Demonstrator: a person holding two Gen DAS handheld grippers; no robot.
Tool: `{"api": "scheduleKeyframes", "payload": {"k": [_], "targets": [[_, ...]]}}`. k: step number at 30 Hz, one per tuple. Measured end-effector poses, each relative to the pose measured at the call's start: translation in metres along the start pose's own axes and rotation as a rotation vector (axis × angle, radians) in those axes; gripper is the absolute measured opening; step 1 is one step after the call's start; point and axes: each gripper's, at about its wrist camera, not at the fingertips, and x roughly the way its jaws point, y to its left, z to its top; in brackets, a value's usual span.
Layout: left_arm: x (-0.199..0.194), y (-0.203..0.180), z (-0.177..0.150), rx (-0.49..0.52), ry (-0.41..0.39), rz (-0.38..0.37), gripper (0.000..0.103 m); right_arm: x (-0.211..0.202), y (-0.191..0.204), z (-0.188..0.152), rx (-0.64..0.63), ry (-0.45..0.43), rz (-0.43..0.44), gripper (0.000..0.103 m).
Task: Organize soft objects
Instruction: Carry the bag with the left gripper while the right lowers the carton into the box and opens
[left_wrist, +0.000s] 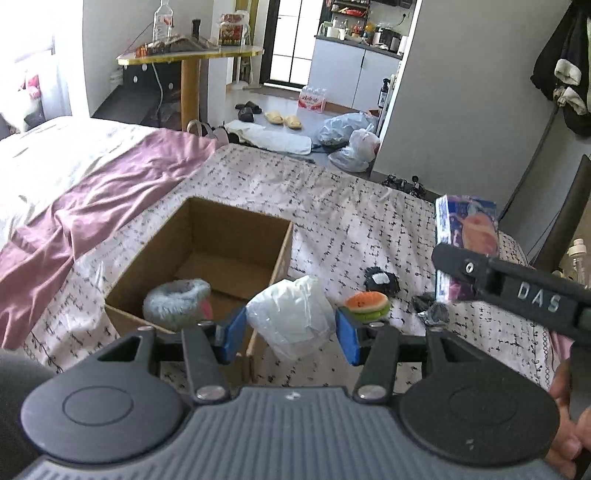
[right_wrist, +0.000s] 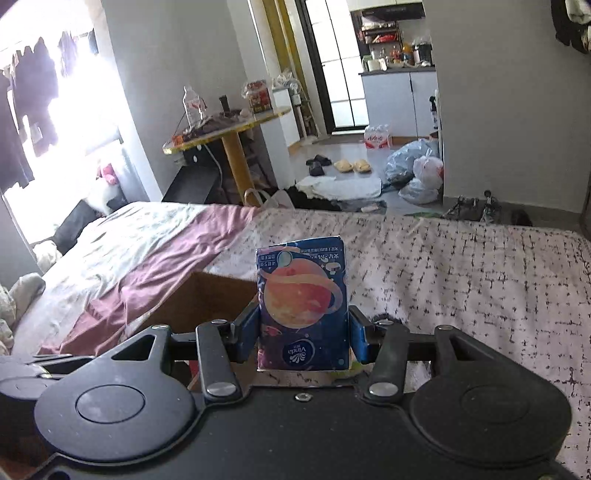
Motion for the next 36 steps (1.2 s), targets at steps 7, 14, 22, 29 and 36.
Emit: {"api": "scheduleKeyframes", "payload": {"k": [7,14,22,29,36], "targets": [[0.004,0.022,0.005,-0.017,-0.008,0.011,0.052,0.011,0.021,0.003,-0.001,-0.006,0.022,0.049],[0.010,0.053,0.014,-0.029,-0.010,0.025,0.052,0.029,0.043,0.001,0.003,0.016,0.043,0.049],[0.016,0.090,0.025,-0.025,-0.007,0.034,0.052,0.051,0.062,-0.003,0.013,0.059,0.061,0.049],[0.024,0.118,0.036,-0.037,-0.006,0.022,0.052,0.074,0.087,-0.010,0.014,0.118,0.090,0.049],[0.037,0.143,0.045,-0.063,0.003,-0.006,0.052,0.097,0.110,-0.024,-0.020,0.189,0.070,0.049]]}}
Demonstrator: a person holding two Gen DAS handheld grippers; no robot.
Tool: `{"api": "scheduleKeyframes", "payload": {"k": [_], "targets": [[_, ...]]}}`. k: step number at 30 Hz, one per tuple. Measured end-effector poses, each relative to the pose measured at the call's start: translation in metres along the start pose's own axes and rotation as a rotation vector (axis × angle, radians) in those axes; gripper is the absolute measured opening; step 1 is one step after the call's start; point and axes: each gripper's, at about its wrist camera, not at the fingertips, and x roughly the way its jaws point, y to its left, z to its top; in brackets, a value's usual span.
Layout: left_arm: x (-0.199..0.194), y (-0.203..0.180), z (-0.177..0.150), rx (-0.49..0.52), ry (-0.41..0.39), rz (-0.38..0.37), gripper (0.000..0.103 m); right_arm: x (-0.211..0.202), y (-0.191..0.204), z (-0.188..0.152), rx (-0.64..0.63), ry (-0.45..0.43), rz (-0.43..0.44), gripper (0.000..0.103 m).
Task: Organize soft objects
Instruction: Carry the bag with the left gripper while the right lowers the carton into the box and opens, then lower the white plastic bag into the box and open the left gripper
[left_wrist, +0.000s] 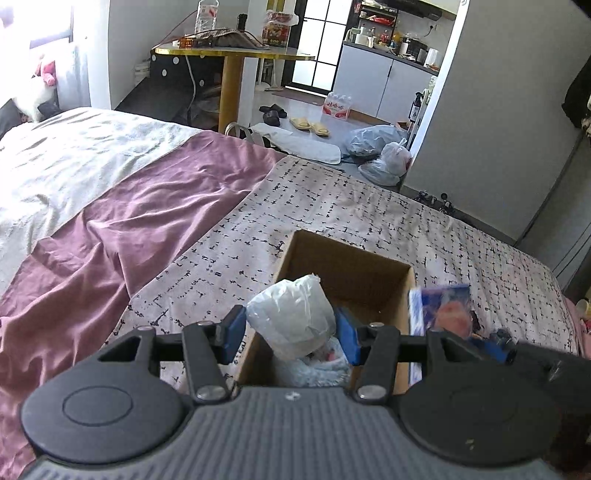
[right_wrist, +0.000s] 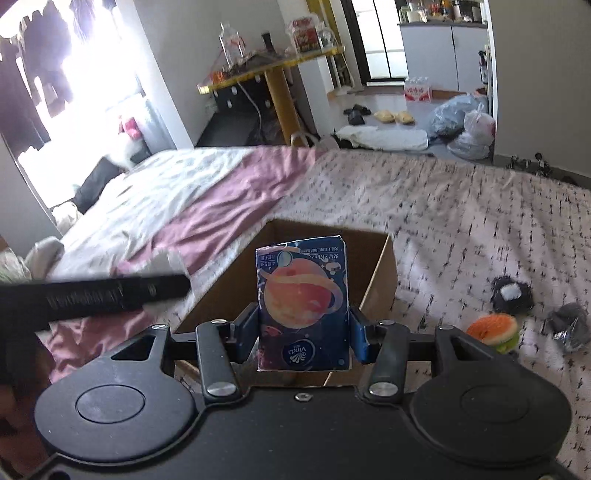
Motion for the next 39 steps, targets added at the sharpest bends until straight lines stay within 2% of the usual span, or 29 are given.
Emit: {"api": "scheduleKeyframes", "payload": {"k": [4,8,15,22,30,33,37,39], "targets": [[0.008,0.010,0.003,-0.035,0.006,-0.025,0.052,0.015,0.008,-0.010,-0.010,0.060,-0.017,0.053],[0.017,0.018,0.004,-0.062,0.026,-0.049,0.052,0.016,0.010,-0.014,-0.022,0.078,-0.031,0.078],[0.027,0.021,0.009,-0.054,0.047,-0.097,0.052,0.005,-0.001,-0.016,-0.008,0.090,-0.055,0.078],[0.036,0.019,0.018,-0.023,0.057,-0.124,0.052,0.001,-0.008,-0.016,0.022,0.061,-0.075,0.078],[0.049,0.007,0.028,0.012,0.063,-0.105,0.052,0.005,-0.018,-0.020,0.071,0.049,-0.066,0.080],[0.053,0.001,0.032,0.026,0.072,-0.102,0.057,0.004,-0.021,-0.019,0.078,0.038,-0.055,0.081],[0.057,-0.006,0.031,0.032,0.097,-0.069,0.071,0.003,-0.023,-0.021,0.075,0.034,-0.055,0.083],[0.057,-0.008,0.028,0.035,0.103,-0.042,0.071,0.004,-0.025,-0.022,0.081,0.040,-0.052,0.083]]}}
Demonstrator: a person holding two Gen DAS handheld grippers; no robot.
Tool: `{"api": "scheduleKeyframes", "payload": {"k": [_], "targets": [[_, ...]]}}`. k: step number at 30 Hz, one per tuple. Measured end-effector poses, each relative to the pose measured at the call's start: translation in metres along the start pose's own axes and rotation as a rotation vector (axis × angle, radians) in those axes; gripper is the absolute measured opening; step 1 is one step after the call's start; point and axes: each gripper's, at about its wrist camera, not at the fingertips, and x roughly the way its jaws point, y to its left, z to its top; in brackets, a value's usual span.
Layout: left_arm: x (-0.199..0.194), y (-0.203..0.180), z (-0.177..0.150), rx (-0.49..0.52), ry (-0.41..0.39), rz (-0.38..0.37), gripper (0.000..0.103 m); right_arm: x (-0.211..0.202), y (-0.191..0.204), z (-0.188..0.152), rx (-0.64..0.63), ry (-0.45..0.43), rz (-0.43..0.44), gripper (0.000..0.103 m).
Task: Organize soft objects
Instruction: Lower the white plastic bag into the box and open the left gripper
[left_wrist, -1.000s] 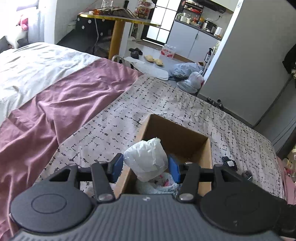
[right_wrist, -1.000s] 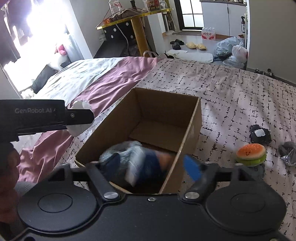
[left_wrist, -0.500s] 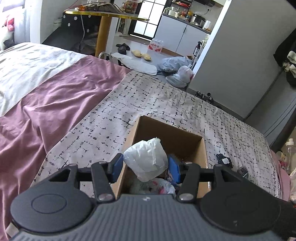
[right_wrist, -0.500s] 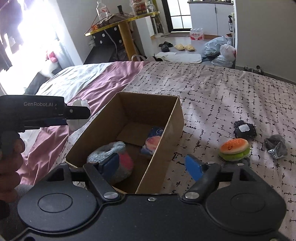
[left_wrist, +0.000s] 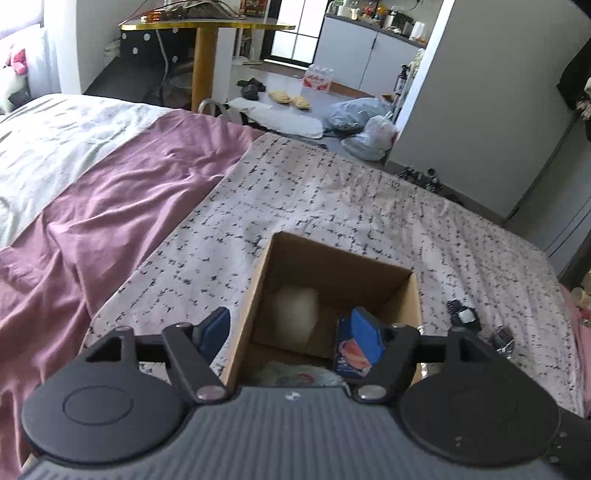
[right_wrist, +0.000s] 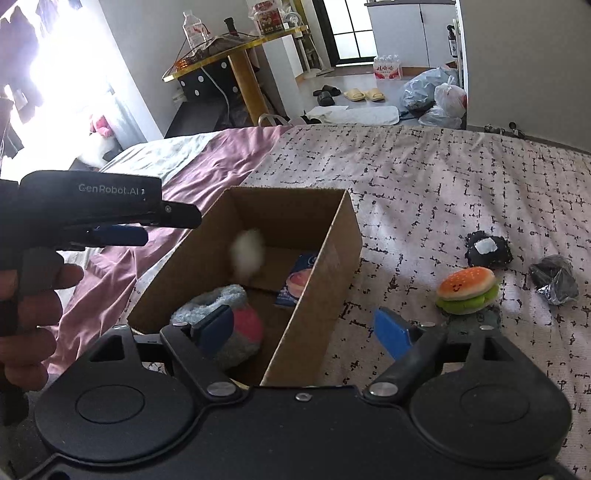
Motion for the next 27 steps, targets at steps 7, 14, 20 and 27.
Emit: {"api": "scheduleKeyframes", "payload": {"k": [7,14,20,27], "targets": [[-0.009,-0.002,-0.010,-0.003,0.015,0.041,0.071,-0.006,-0.003,-0.001,0.008,-0.010,0.013,0.086],[-0.024,-0.007,-0.020,-0.017,0.033,0.052,0.073,-0.017,-0.006,-0.003,0.009,-0.031,0.013,0.088],[-0.042,-0.016,-0.027,-0.007,0.019,0.076,0.078,-0.031,-0.012,-0.002,0.015,-0.061,-0.008,0.094],[-0.063,-0.035,-0.032,0.015,-0.015,0.067,0.094,-0.055,-0.023,0.004,0.005,-0.104,-0.010,0.099]]}}
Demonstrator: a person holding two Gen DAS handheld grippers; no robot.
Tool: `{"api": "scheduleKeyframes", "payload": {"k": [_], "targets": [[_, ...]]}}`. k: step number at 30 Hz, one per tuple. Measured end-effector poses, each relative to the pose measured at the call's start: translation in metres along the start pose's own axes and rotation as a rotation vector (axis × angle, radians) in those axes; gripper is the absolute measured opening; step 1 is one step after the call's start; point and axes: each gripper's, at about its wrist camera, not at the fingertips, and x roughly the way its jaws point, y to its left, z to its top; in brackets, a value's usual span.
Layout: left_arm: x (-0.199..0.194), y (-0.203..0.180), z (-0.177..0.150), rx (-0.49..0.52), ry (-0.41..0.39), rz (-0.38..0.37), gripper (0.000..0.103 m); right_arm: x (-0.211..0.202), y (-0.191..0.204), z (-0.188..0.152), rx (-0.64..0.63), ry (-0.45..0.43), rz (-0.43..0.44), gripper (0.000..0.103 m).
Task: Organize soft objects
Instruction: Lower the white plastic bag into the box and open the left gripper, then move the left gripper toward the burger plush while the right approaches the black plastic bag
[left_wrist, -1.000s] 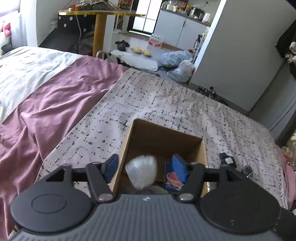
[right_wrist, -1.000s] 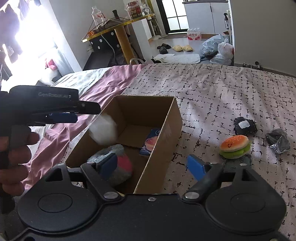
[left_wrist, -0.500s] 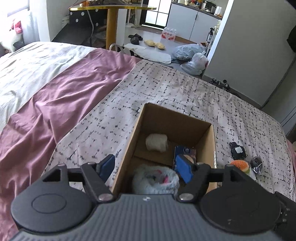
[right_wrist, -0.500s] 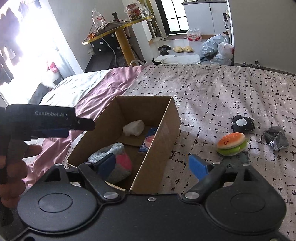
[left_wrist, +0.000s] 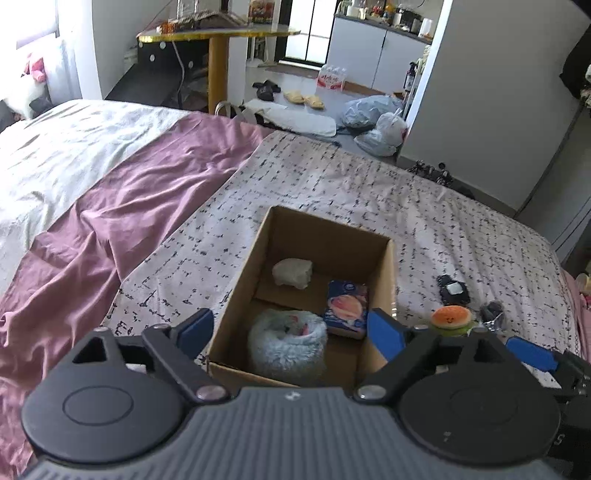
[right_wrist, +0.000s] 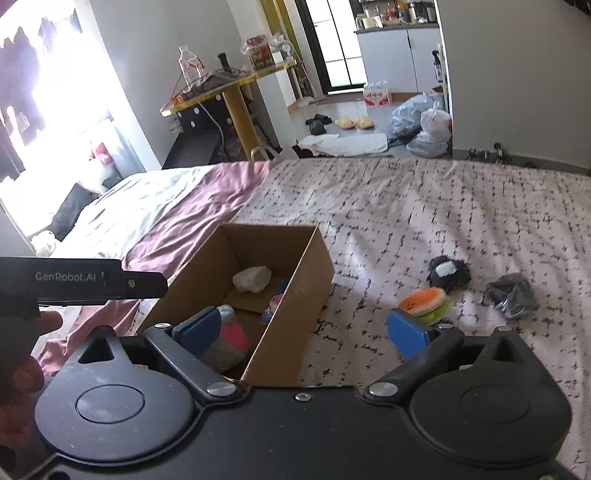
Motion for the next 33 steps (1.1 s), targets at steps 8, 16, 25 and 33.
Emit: {"api": "scheduleKeyframes", "payload": {"k": [8,16,25,33], "targets": [[-0.026,-0.020,-0.003,-0.017,-0.091,-0.014,0.103,-0.024,-0.024,0.026,0.013,-0.048,0.041,0.101],[-0.038,-0.040,-0.005,-0.057,-0.116,-0.038,0.103,-0.045,-0.053,0.043,-0.041,-0.065,0.007,0.103],[-0.044,-0.067,-0.005,-0.061,-0.147,-0.050,0.103,-0.057,-0.079,0.053,-0.042,-0.104,0.026,0.103],[-0.031,-0.095,-0.011,-0.010,-0.128,-0.058,0.103,-0.054,-0.110,0.034,0.033,-0.134,0.017,0.103]]}}
